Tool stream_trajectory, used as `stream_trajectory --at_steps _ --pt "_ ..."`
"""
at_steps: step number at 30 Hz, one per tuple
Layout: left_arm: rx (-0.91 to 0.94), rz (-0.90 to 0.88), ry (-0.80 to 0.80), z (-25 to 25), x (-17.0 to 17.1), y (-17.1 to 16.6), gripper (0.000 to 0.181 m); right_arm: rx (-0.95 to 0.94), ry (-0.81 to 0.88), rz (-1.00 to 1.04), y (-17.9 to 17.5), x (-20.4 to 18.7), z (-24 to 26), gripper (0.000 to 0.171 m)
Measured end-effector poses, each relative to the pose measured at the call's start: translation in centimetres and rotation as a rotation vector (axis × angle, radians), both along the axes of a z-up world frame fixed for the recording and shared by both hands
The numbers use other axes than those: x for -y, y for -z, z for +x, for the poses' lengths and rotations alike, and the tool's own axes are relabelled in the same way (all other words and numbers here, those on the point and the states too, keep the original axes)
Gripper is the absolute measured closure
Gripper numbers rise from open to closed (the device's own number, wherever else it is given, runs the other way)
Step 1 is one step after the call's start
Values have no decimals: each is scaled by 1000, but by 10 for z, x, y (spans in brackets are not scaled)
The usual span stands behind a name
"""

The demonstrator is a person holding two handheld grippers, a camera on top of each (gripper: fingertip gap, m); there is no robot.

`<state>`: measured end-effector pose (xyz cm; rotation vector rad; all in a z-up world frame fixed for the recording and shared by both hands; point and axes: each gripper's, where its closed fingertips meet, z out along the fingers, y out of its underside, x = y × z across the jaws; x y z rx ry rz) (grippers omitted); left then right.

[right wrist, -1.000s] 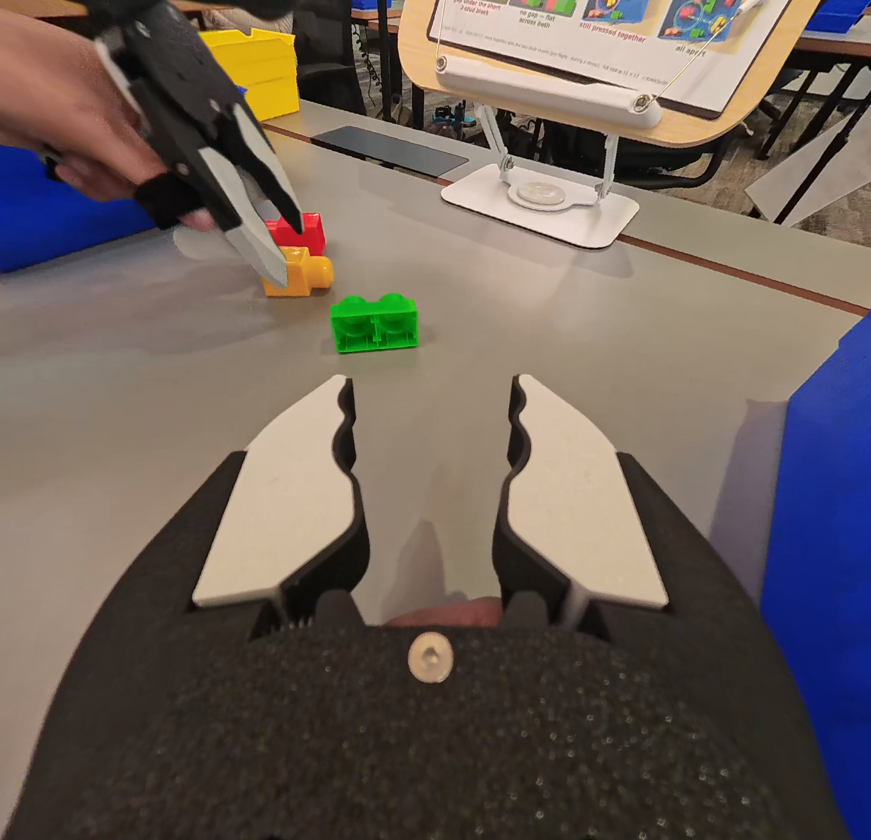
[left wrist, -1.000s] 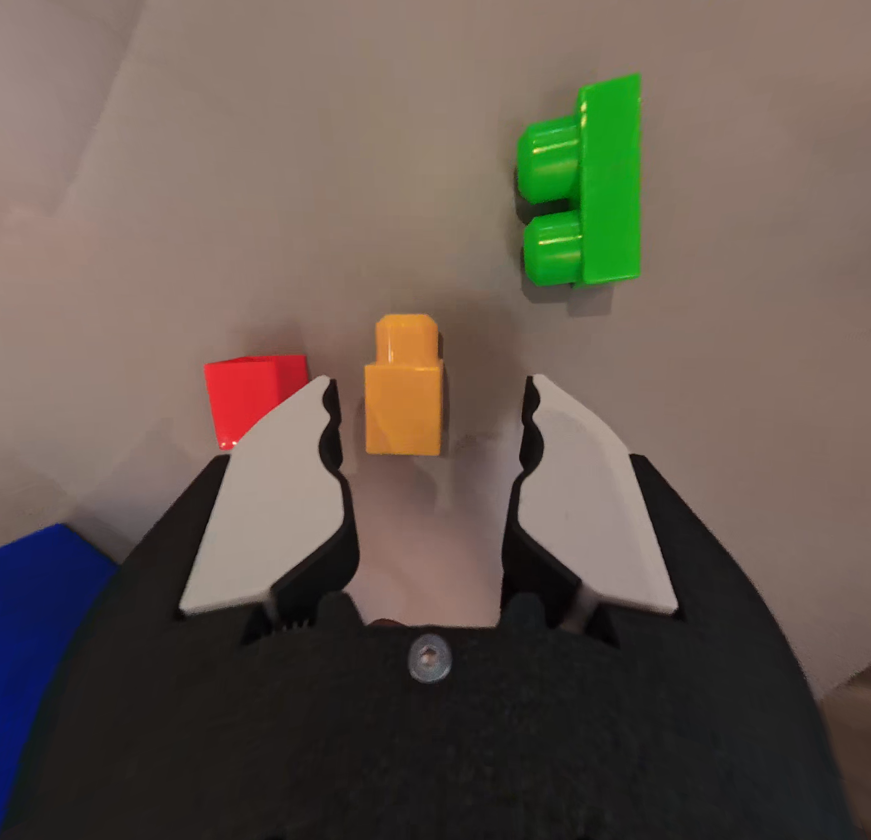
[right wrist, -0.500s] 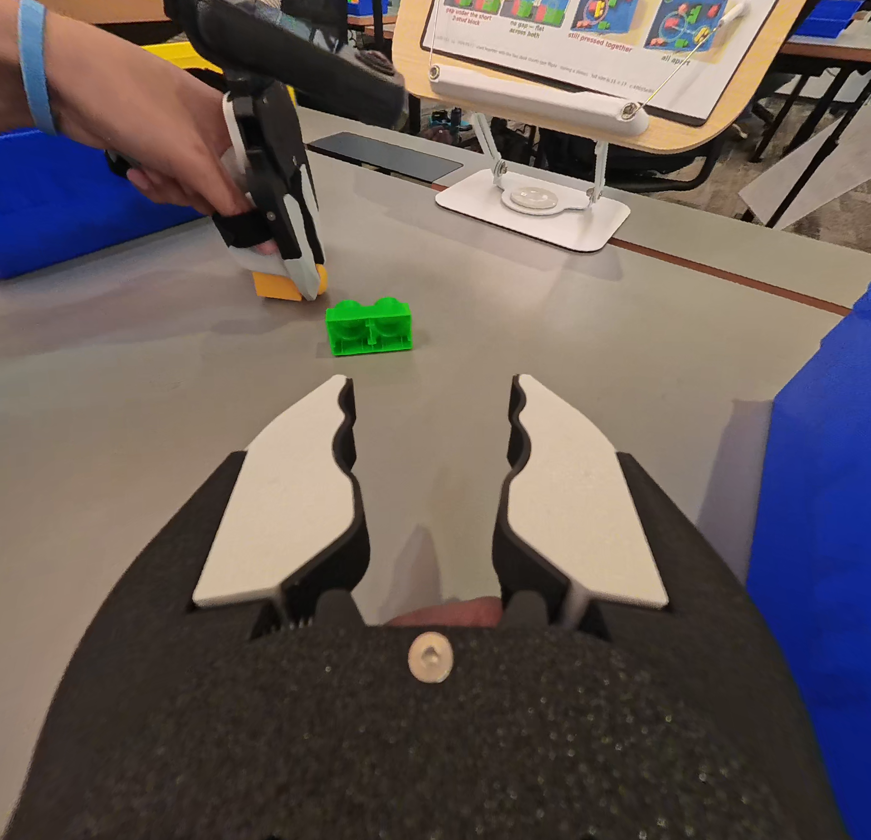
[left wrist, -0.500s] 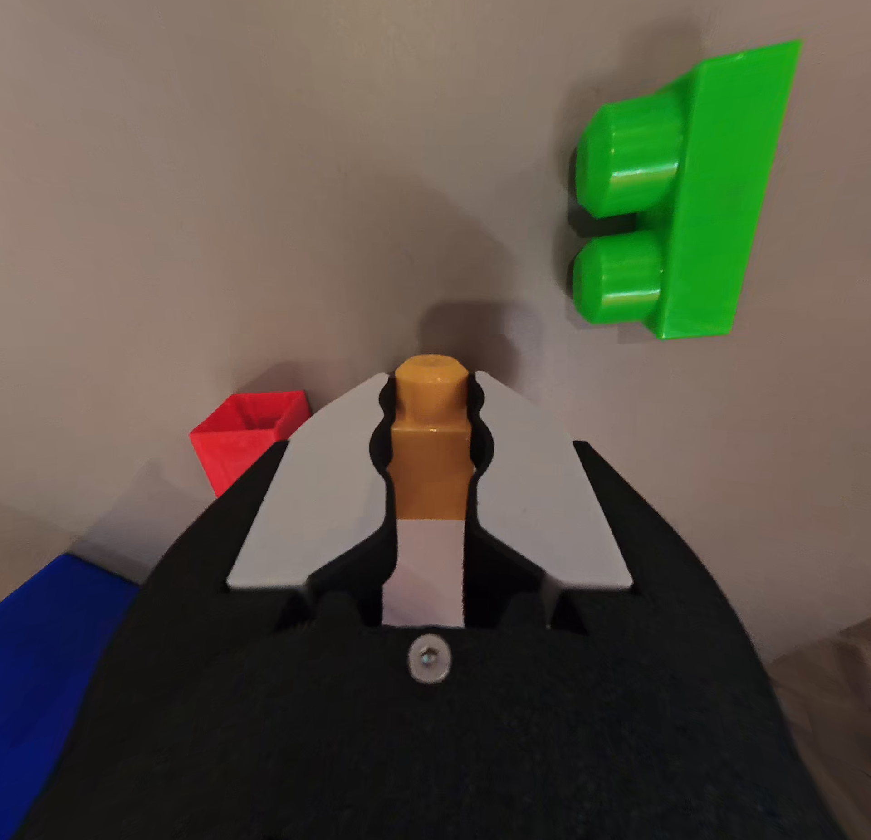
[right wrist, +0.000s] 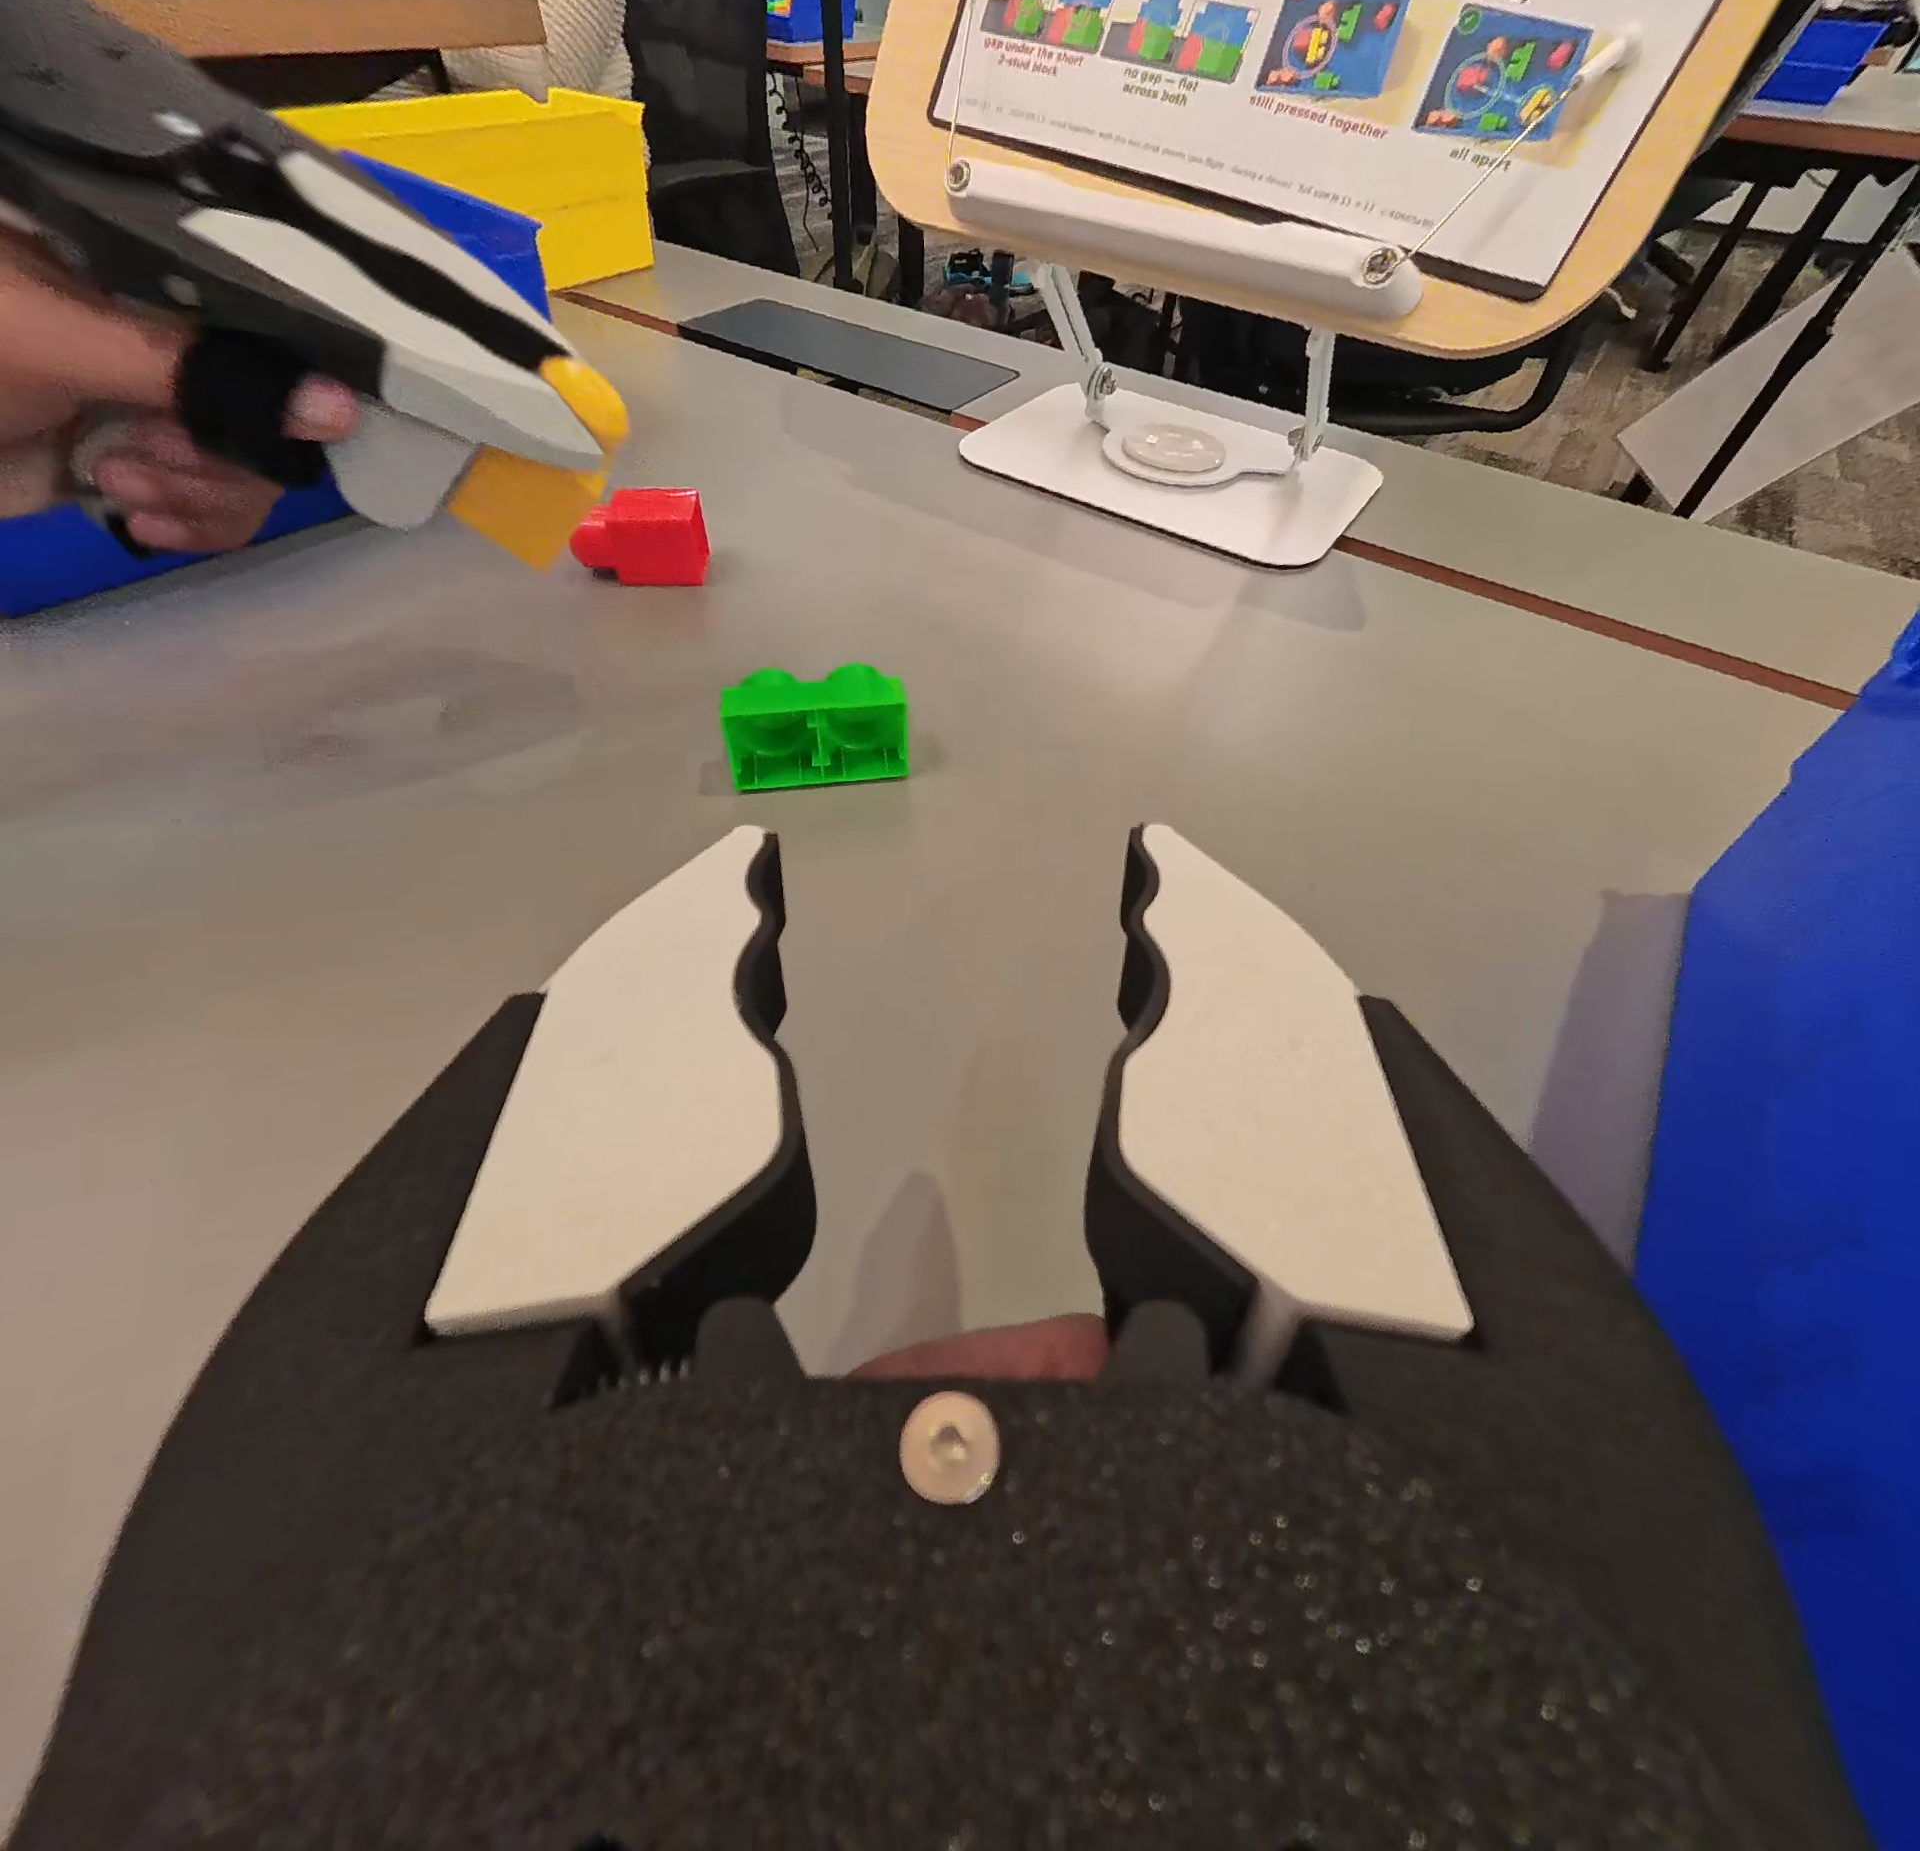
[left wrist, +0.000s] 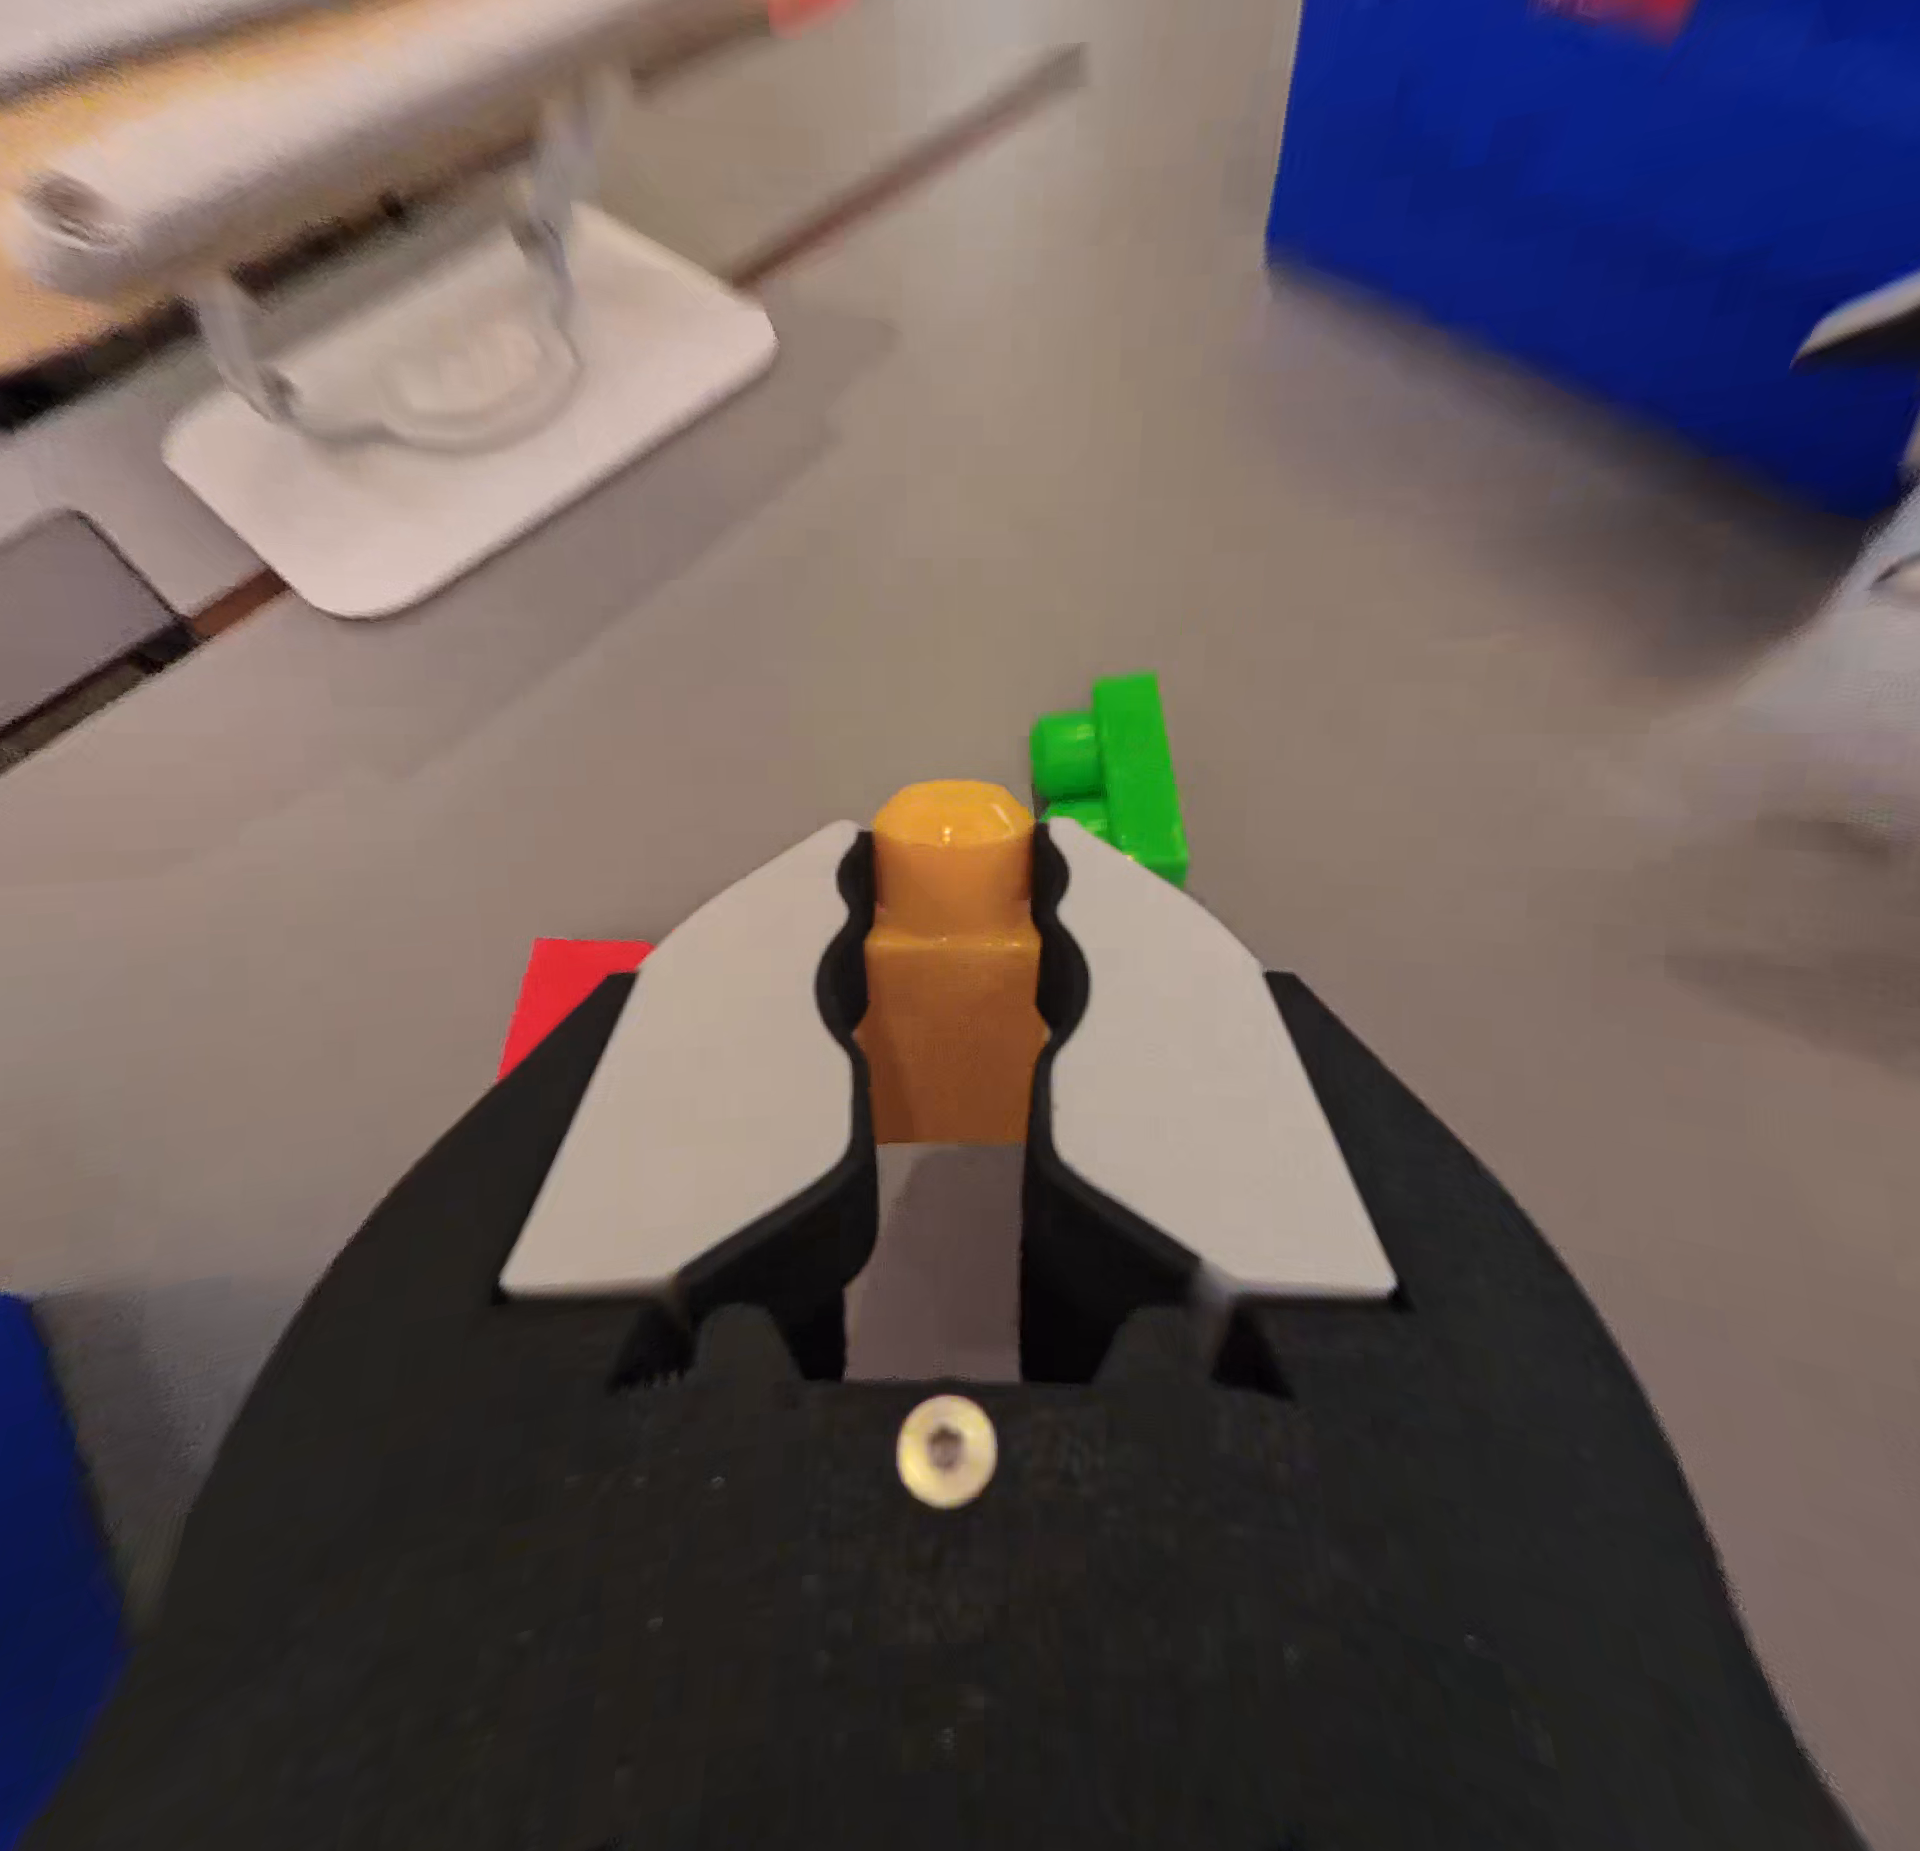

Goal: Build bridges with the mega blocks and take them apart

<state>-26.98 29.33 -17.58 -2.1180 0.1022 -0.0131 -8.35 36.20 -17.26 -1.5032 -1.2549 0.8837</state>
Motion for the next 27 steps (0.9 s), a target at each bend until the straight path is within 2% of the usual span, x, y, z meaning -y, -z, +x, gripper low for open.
stream_trajectory --at_steps 3,5,9,16,27 --pt "23 251 -37 4 15 -10 153 5 -10 -1 2 4 -3 109" --pt "-18 318 -52 3 23 -3 153 9 -16 1 3 6 -4 109" --pt "-27 219 -48 7 23 26 153 12 -23 5 3 10 -6 109" --pt "11 68 -16 10 13 48 153 5 -16 6 0 7 -4 109" --pt "45 7 23 16 8 56 153 7 -14 -2 3 4 -3 109"
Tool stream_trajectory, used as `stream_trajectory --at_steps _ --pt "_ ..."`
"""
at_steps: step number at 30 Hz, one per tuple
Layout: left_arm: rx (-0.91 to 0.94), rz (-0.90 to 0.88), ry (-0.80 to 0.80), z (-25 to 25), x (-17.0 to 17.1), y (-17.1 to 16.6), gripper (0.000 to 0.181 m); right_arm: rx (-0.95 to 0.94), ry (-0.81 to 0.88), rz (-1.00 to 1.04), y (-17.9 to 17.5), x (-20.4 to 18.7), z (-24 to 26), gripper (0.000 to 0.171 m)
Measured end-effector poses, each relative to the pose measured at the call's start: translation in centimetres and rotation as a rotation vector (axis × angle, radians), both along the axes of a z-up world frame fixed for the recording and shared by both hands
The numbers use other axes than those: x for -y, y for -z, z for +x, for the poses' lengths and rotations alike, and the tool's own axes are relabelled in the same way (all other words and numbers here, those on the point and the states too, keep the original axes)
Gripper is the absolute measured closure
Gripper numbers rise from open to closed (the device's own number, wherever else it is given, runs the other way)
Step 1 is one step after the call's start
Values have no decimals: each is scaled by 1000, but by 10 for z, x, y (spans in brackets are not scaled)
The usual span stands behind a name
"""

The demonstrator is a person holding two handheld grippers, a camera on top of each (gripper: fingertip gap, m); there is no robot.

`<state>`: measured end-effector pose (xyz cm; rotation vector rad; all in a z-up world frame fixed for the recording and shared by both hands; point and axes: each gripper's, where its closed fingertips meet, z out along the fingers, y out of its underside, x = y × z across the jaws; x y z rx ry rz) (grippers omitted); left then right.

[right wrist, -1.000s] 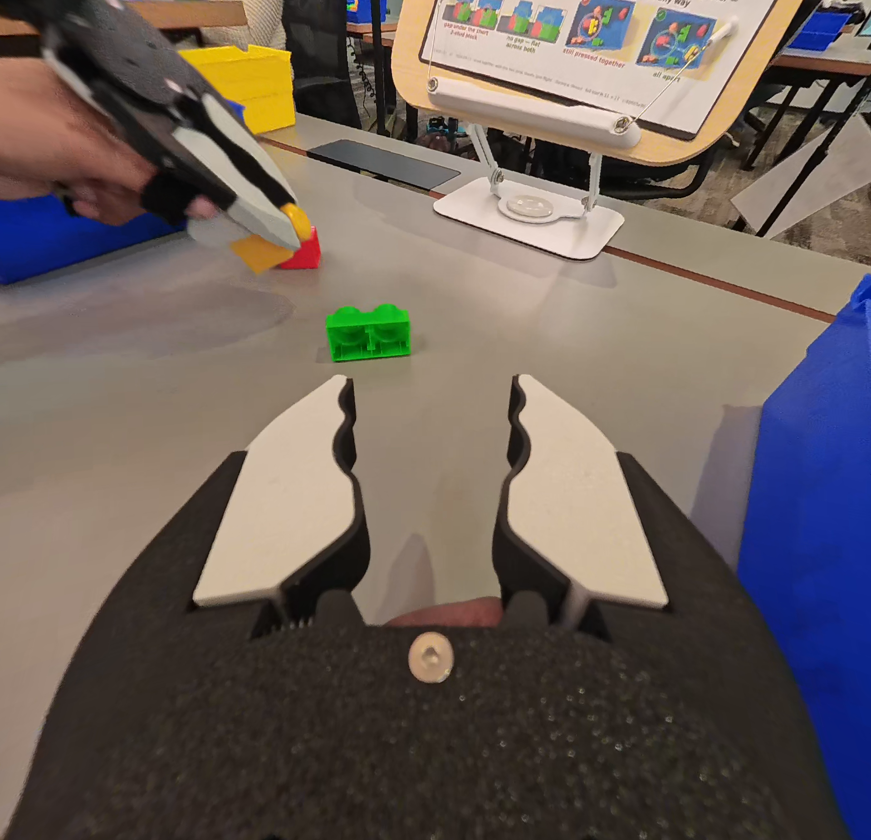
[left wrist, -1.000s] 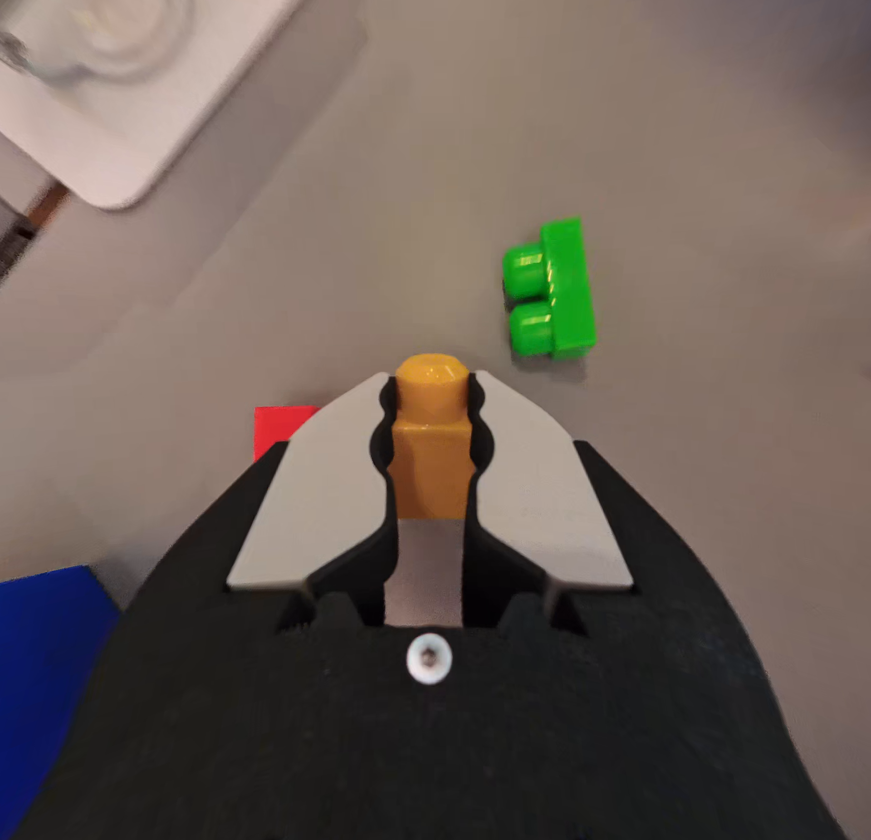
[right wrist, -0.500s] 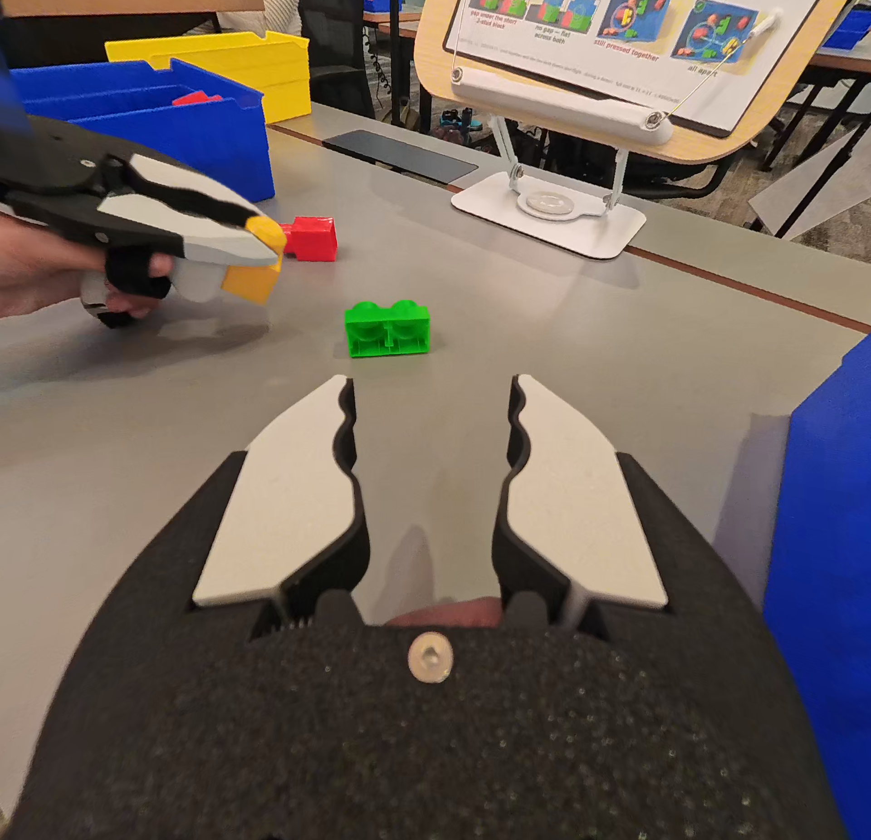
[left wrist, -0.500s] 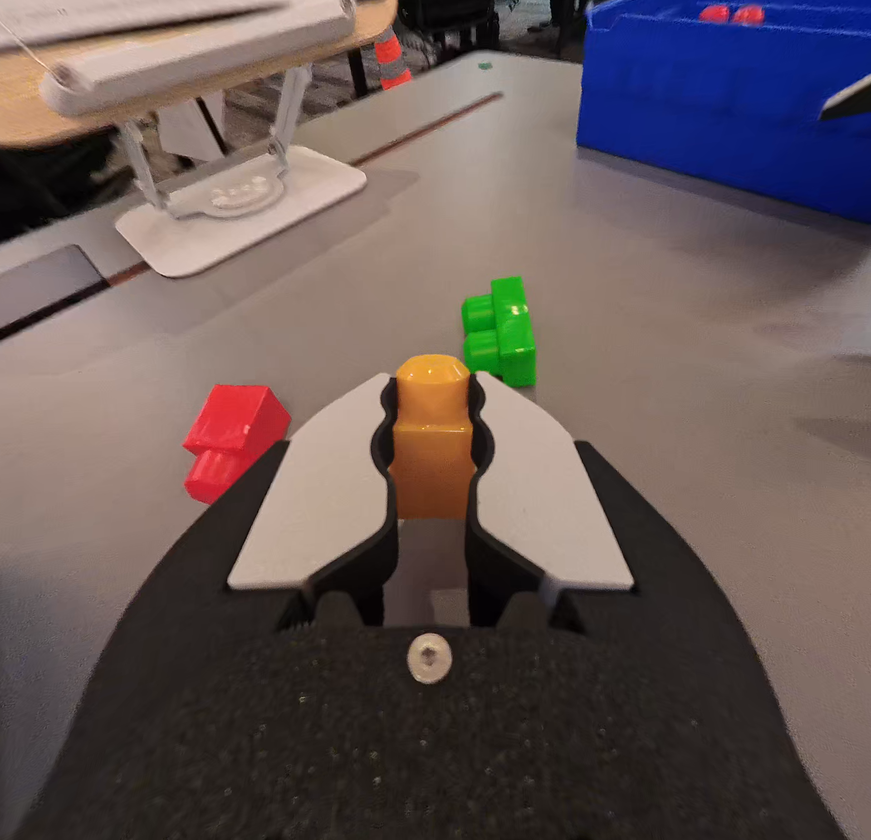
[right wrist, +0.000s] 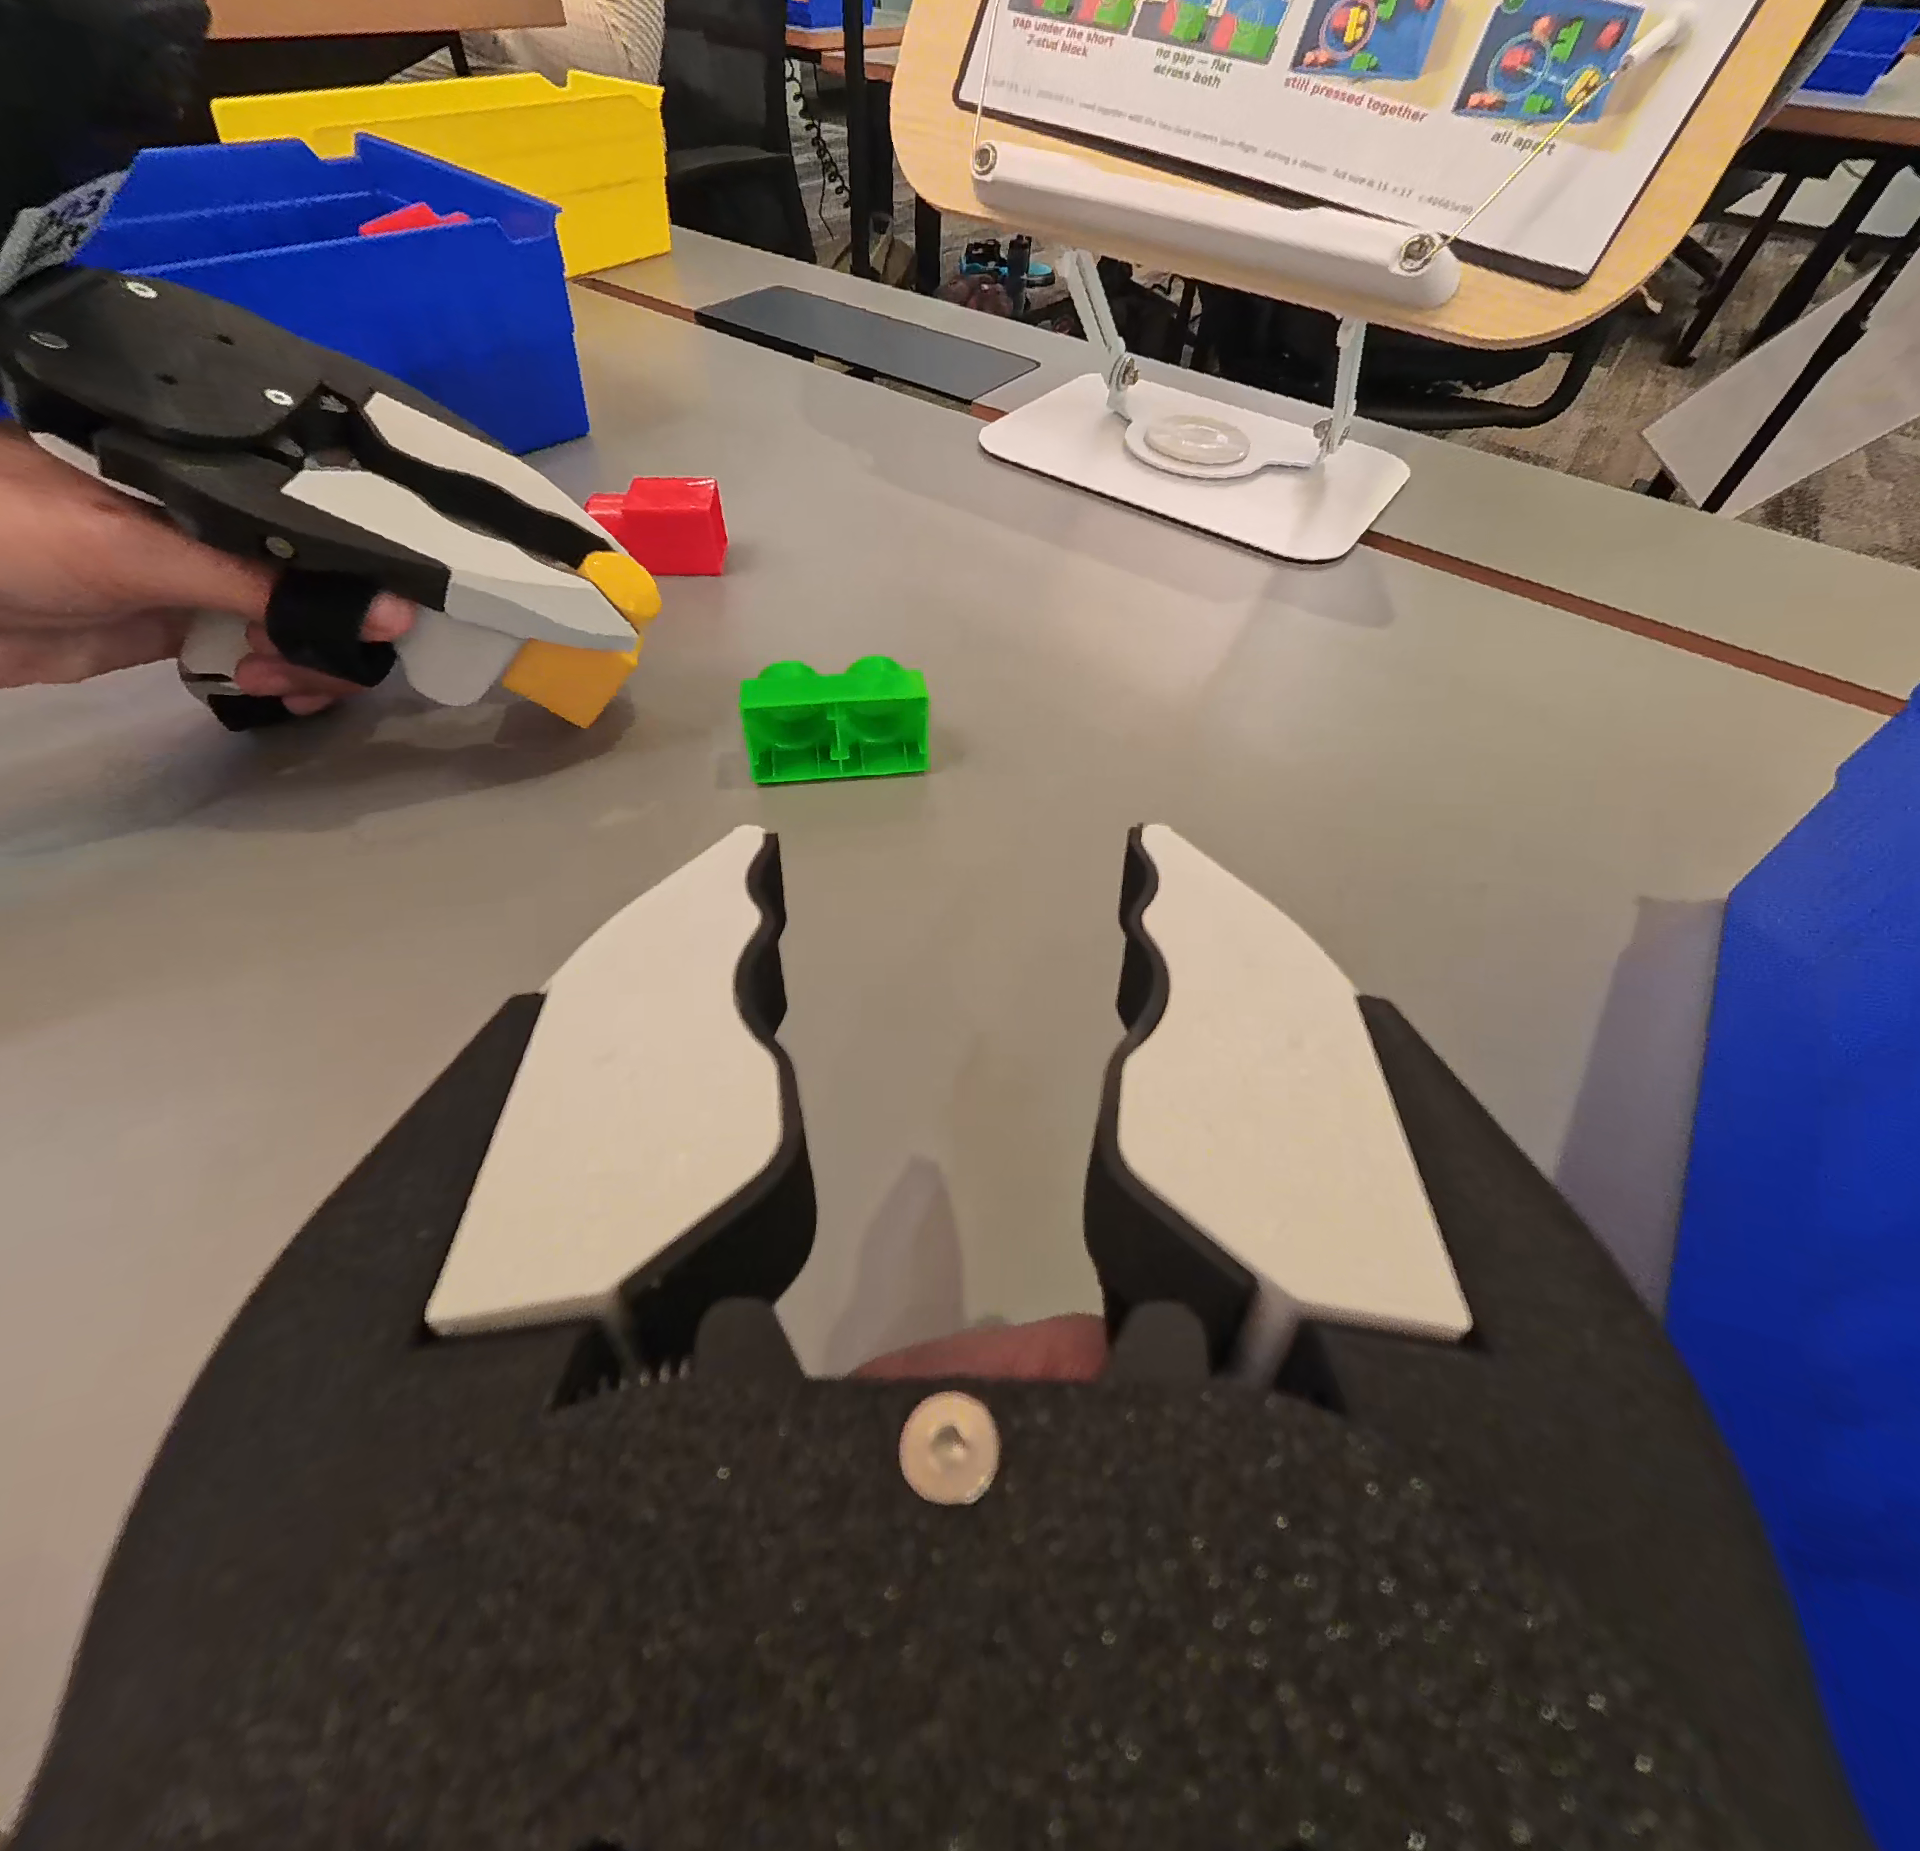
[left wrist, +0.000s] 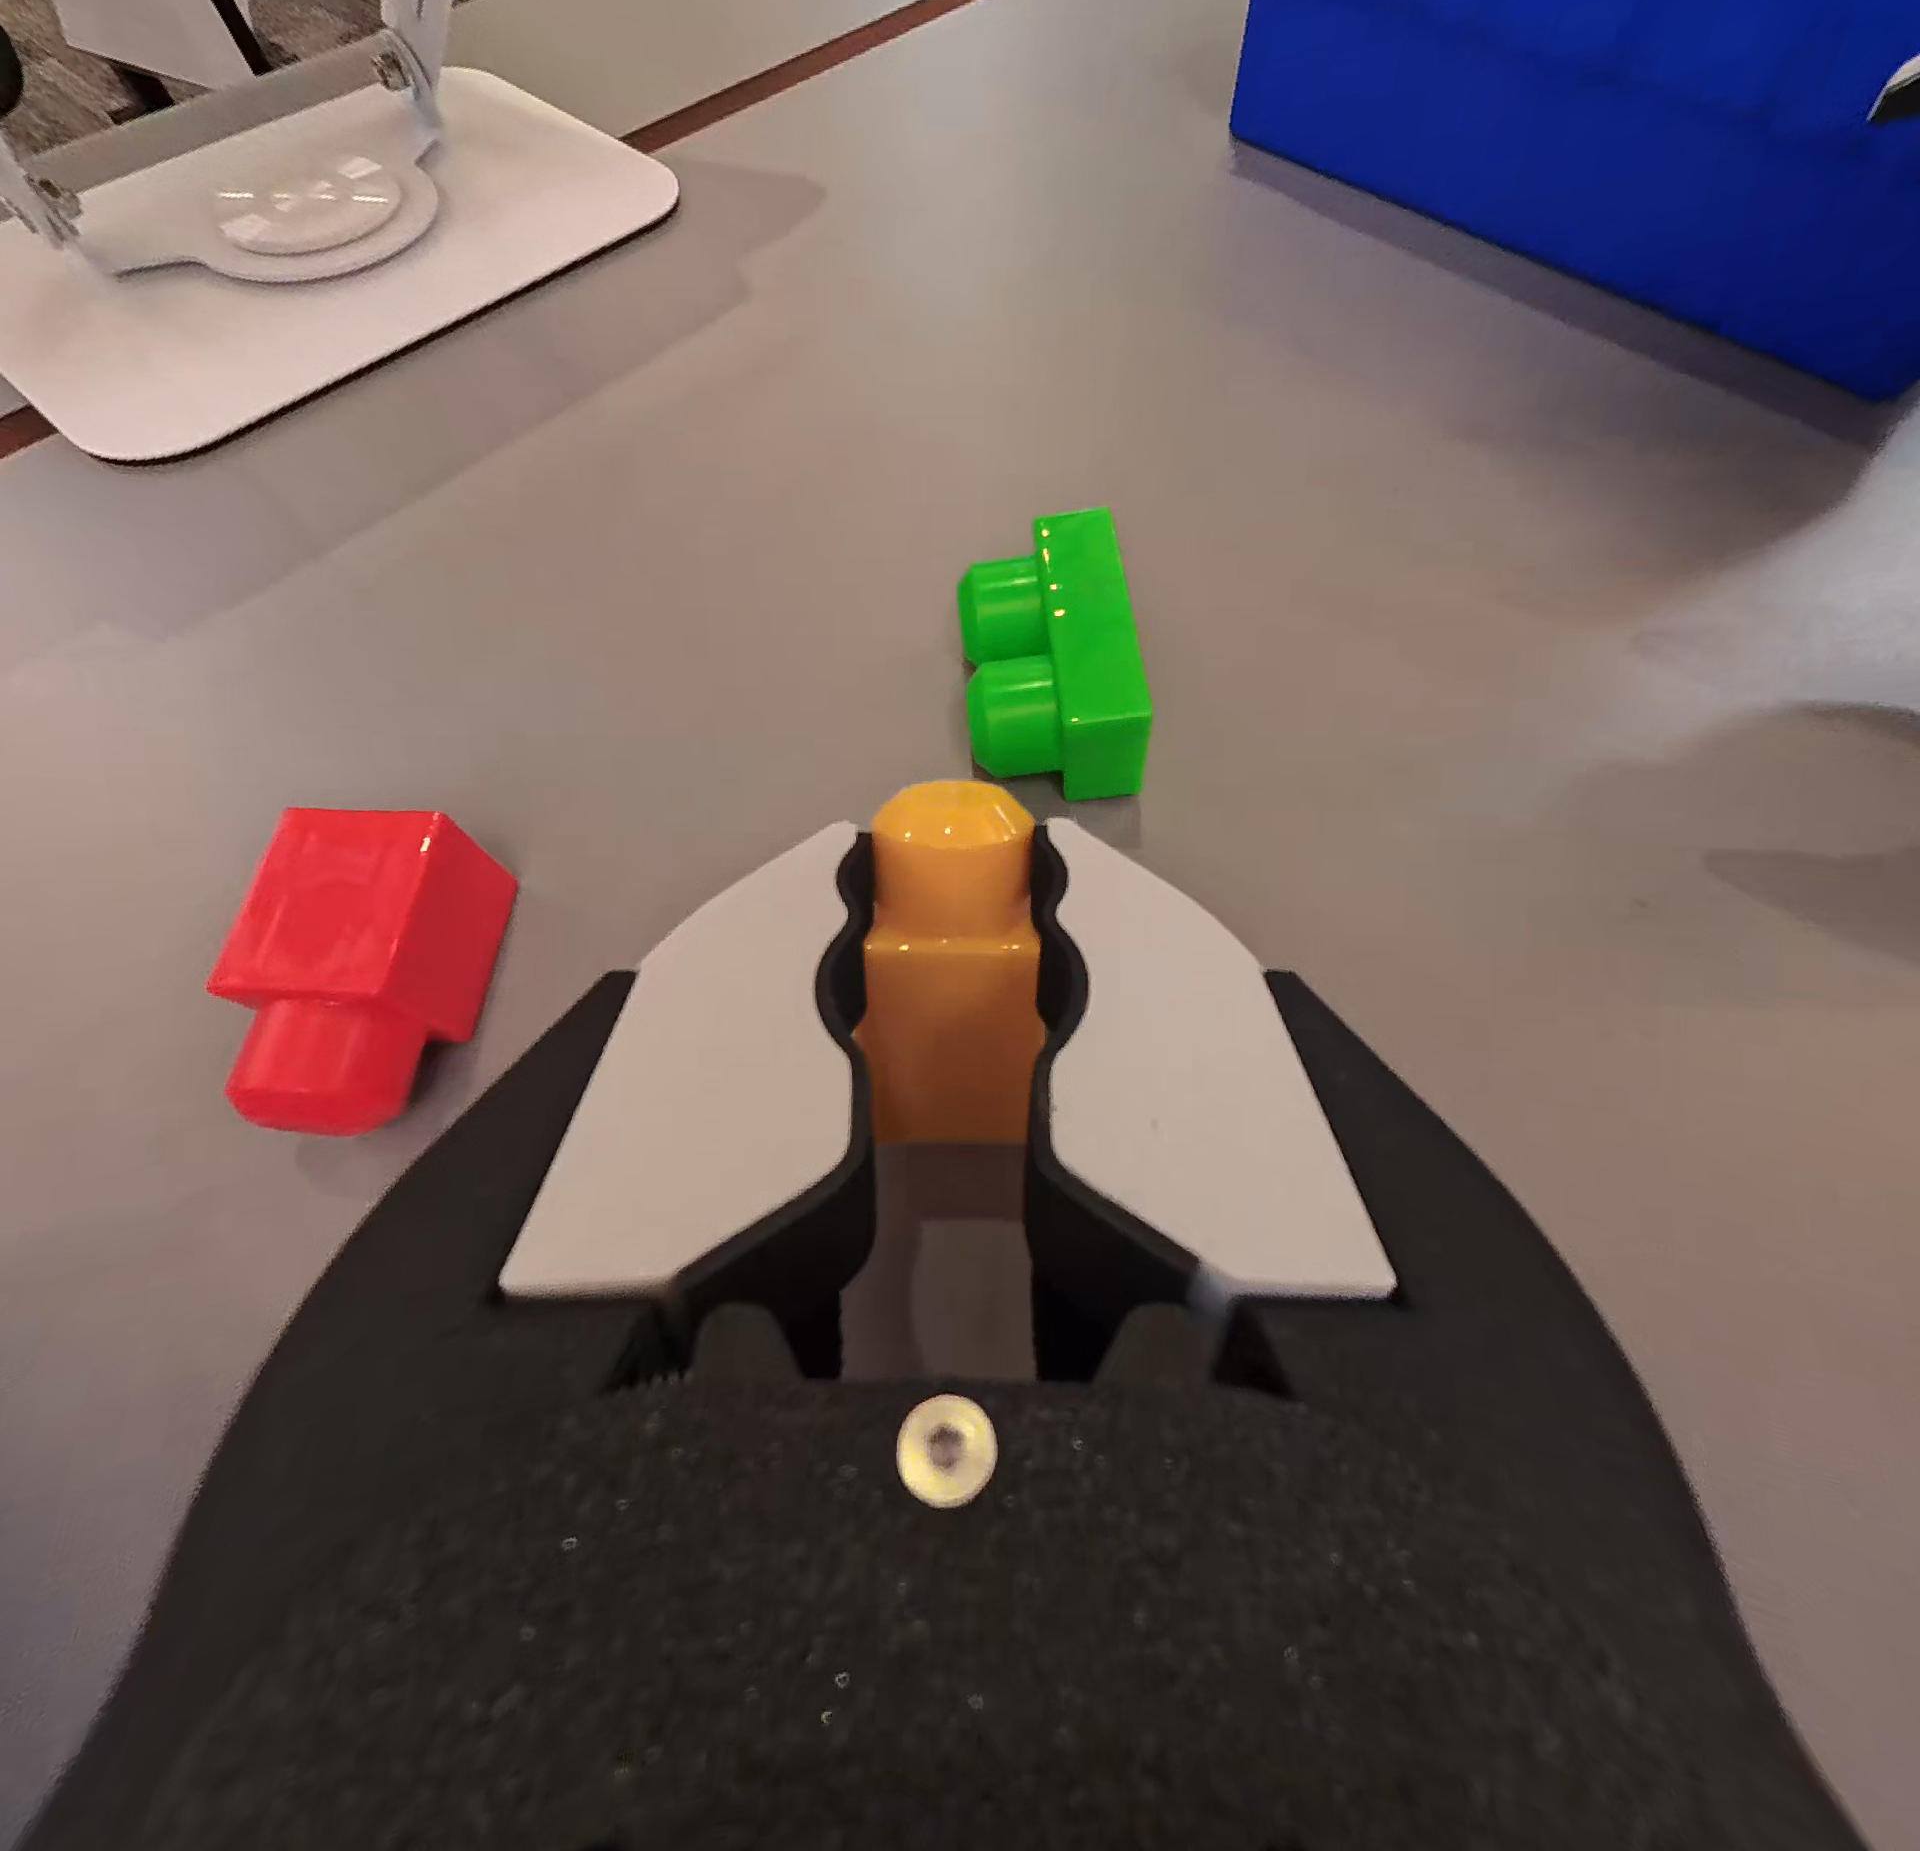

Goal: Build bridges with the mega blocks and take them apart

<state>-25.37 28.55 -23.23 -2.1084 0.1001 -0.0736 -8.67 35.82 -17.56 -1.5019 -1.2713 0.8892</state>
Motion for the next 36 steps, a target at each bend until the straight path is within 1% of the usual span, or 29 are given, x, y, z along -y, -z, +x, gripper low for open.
stream_trajectory --at_steps 10,15,20,23,25,27,29,32,34,36 --pt "-9 -26 26 4 7 4 152 0 3 1 0 -1 0 109" --pt "-10 -38 10 2 15 5 132 0 -1 1 0 1 0 109" --pt "-14 -52 5 2 25 6 132 2 -5 5 -1 3 -1 109" --pt "-1 -94 -2 4 37 9 124 0 -5 8 -3 4 -1 109" --pt "-14 -92 -13 5 47 7 120 -2 -5 9 -4 4 -1 109" --pt "-49 -46 -45 3 58 -5 117 -5 -6 9 -5 4 0 109" --pt "-106 30 -97 0 73 -27 114 -6 -7 11 -6 5 0 109" --pt "-128 182 -244 -1 103 -59 108 -6 -7 15 -6 5 0 109" --pt "-108 290 -311 9 120 -72 108 -4 -9 12 -5 5 -1 109" --pt "-129 362 -376 18 136 -77 108 1 -11 12 -3 6 -2 109"
